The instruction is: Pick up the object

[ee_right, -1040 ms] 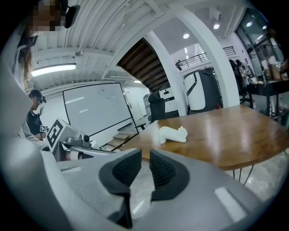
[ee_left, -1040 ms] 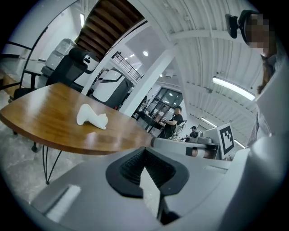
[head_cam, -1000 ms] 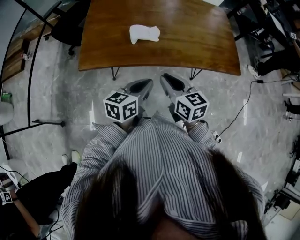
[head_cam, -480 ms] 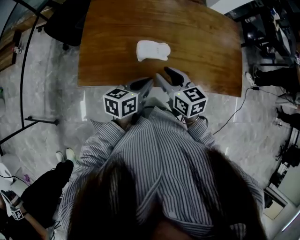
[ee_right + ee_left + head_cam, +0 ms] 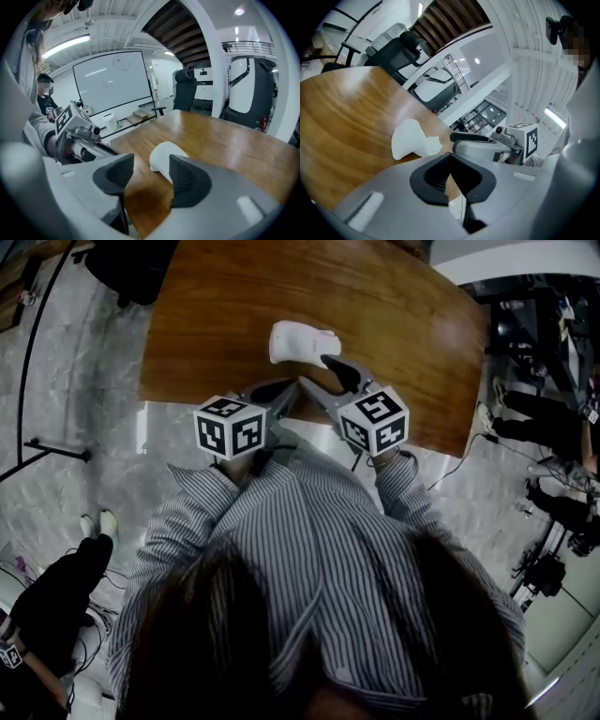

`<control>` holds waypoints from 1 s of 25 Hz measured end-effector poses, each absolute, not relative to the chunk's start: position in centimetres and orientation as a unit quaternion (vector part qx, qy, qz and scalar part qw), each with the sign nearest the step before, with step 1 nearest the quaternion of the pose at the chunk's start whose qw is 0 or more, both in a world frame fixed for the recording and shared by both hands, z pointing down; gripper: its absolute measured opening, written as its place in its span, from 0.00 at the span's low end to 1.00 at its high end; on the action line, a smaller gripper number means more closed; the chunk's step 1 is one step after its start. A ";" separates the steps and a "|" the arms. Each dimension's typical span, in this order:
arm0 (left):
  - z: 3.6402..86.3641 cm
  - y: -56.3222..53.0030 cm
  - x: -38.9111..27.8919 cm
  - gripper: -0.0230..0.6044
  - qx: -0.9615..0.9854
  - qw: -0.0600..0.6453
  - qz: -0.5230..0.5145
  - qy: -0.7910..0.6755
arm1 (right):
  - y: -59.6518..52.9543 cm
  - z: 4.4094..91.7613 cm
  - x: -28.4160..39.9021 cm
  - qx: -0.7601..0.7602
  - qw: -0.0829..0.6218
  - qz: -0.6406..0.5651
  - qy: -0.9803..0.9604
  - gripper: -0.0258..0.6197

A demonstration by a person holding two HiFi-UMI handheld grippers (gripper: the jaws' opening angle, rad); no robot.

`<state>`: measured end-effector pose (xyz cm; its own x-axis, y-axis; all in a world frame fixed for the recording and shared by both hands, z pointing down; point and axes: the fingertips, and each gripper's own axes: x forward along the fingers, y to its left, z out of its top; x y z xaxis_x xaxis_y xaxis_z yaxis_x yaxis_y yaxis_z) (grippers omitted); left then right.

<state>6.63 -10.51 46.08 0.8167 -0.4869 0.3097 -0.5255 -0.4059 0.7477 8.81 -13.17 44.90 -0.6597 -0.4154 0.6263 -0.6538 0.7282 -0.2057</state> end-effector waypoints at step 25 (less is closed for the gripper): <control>52.5 -13.2 2.7 0.04 0.769 0.507 -0.039 -0.387 | -17.5 53.9 6.5 0.049 0.547 -0.060 -0.833 0.66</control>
<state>2.67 -13.16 52.46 0.6977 -0.6344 0.3329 -0.5557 -0.1858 0.8104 6.52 -17.54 53.95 -0.3957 -0.1475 0.9065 -0.0166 0.9880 0.1535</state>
